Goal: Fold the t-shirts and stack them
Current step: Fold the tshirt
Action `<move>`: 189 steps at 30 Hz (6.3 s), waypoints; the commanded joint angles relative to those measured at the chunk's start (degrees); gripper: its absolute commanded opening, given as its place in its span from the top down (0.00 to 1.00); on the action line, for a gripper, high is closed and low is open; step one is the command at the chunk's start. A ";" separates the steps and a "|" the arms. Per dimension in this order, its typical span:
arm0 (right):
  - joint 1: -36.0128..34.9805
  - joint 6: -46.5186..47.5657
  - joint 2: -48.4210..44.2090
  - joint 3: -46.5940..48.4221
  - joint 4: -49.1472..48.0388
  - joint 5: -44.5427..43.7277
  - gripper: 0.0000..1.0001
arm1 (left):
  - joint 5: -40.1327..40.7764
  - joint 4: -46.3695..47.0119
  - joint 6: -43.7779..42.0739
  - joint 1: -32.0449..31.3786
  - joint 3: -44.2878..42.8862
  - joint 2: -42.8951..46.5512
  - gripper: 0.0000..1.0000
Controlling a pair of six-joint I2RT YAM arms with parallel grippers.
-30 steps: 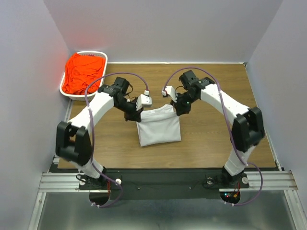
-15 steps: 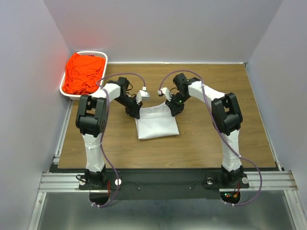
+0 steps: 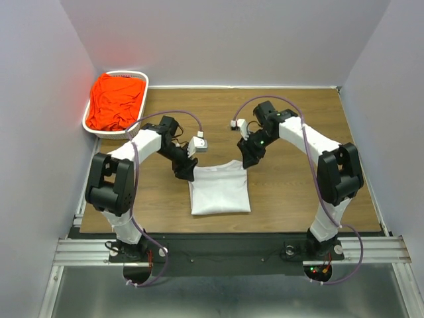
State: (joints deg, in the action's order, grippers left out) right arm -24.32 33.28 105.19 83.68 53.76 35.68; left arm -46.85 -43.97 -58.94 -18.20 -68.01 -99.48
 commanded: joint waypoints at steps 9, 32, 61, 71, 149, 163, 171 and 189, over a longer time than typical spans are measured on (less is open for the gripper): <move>3.75 -10.24 16.53 20.11 -0.58 13.70 0.60 | 4.66 15.82 7.78 -6.93 -0.37 8.96 0.34; -1.88 -21.68 30.95 20.56 -8.49 26.46 0.68 | 8.53 23.58 9.55 -17.66 1.39 -1.50 0.64; -2.93 -19.30 33.07 13.26 -10.51 22.59 0.82 | 14.68 22.34 10.33 -17.93 2.44 1.14 0.45; -3.02 -19.21 33.33 13.26 -10.43 22.33 0.82 | 14.16 24.10 10.60 -18.02 1.74 -2.91 0.52; 0.76 -21.15 22.71 25.39 -15.70 -23.80 0.63 | 22.50 32.10 7.08 -11.87 -6.17 -4.58 0.62; 7.27 -26.41 9.52 17.32 -12.01 -0.31 0.54 | 10.91 24.80 20.78 -2.47 -4.61 5.35 0.38; 7.09 -26.95 11.61 11.07 -12.36 7.38 0.51 | 6.60 21.92 25.28 1.93 -3.01 1.58 0.31; 5.77 -25.81 17.16 8.52 -12.62 9.50 0.78 | 5.98 16.28 20.45 3.26 -5.82 -6.07 0.55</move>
State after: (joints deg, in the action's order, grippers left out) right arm -18.09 6.63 121.32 92.77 41.58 44.01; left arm -38.39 -25.41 -36.64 -15.35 -71.16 -105.95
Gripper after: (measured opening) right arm 0.370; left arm 0.554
